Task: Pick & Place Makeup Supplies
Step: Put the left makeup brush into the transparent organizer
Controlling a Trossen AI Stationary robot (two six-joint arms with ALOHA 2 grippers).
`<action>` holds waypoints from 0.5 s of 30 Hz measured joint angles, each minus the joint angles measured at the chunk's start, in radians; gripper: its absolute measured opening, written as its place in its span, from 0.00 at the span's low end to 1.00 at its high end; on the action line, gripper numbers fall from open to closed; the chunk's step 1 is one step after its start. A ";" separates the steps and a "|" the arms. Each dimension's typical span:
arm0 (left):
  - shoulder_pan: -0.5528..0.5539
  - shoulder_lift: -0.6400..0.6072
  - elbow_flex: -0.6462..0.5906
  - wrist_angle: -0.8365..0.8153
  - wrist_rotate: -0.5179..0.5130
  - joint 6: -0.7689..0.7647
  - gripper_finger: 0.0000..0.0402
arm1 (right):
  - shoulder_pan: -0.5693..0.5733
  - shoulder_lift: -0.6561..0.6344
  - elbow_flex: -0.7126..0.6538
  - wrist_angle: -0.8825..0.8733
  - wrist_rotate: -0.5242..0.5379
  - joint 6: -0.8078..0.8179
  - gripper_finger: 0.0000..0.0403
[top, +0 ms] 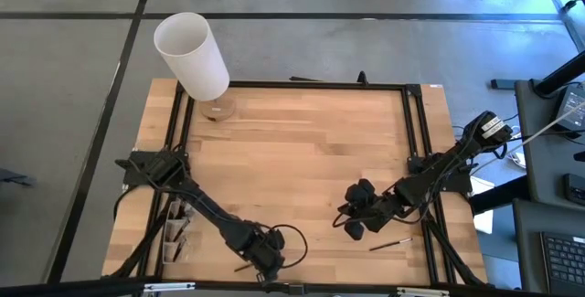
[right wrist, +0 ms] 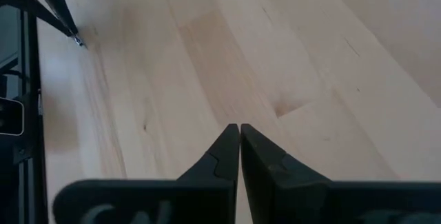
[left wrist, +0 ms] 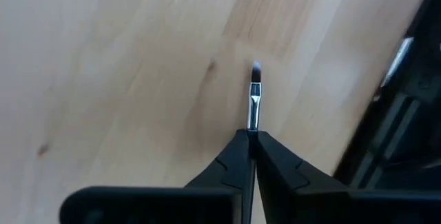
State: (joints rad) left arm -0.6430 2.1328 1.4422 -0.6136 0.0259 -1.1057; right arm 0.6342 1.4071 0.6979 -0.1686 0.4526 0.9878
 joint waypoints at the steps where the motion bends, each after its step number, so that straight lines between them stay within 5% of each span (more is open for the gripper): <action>1: 0.000 -0.012 0.000 -0.018 -0.015 -0.001 0.04 | 0.000 0.000 0.000 -0.001 0.000 0.000 0.04; 9: -0.115 -0.260 0.053 -0.471 -0.419 -0.245 0.04 | 0.000 0.000 0.000 -0.027 0.015 0.004 0.04; 15: -0.310 -0.417 0.051 -0.821 -0.487 -0.614 0.04 | 0.000 0.000 0.000 -0.032 0.027 0.016 0.04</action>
State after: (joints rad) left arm -0.9531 1.7154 1.4937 -1.4349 -0.4611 -1.7196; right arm 0.6346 1.4071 0.6975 -0.2008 0.4791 1.0039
